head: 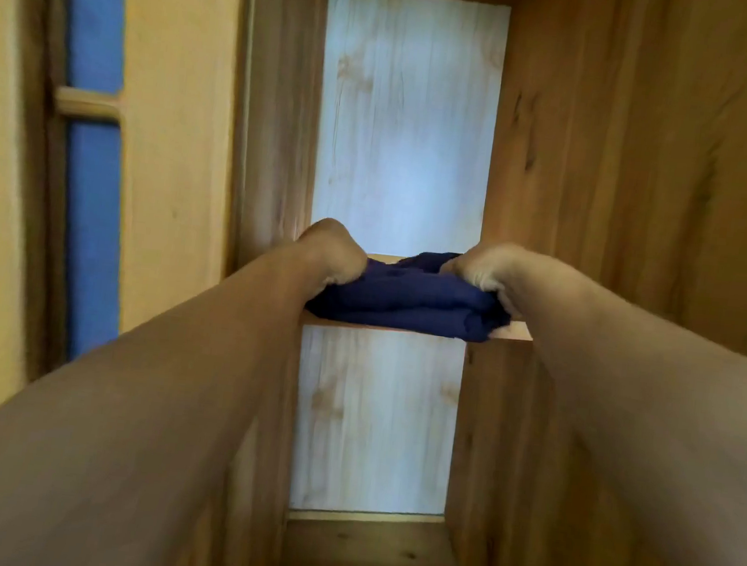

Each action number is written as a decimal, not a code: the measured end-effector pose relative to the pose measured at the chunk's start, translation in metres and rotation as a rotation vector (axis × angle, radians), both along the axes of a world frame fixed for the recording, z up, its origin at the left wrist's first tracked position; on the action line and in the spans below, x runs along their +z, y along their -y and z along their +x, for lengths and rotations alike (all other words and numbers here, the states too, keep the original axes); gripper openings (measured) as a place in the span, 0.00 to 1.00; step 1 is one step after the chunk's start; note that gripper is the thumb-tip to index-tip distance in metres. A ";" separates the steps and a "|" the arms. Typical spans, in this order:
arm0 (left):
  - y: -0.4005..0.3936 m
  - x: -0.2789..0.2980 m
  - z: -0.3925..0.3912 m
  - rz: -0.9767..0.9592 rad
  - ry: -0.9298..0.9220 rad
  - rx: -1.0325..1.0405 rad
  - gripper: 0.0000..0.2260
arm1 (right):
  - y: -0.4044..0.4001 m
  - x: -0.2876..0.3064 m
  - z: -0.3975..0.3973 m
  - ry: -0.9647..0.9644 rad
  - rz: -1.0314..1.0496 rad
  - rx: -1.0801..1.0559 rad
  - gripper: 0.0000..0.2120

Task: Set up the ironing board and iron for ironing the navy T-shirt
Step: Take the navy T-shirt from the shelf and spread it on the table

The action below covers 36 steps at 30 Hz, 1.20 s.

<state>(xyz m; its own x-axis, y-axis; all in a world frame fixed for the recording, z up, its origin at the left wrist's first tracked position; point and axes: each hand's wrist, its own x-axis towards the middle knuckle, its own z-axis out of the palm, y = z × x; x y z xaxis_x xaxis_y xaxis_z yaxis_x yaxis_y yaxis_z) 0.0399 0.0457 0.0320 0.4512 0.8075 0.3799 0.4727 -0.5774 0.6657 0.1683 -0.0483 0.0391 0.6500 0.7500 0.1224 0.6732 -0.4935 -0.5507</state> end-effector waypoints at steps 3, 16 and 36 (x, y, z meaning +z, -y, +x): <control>0.013 -0.016 -0.011 0.040 0.215 -0.097 0.12 | 0.014 -0.015 -0.010 -0.043 0.345 -0.069 0.02; 0.146 -0.059 -0.028 0.313 0.600 -0.461 0.17 | 0.162 -0.070 -0.071 0.201 1.014 -0.346 0.18; 0.409 -0.126 0.226 0.217 0.555 -0.916 0.17 | 0.447 -0.138 0.108 0.304 0.941 -0.954 0.18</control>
<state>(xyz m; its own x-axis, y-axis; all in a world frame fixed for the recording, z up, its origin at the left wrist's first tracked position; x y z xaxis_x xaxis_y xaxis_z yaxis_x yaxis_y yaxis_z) 0.2660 -0.3628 -0.0941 0.5686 0.1441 0.8099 -0.5307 -0.6879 0.4951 0.2763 -0.4957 -0.0984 0.7181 -0.4133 0.5600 0.4397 -0.3543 -0.8253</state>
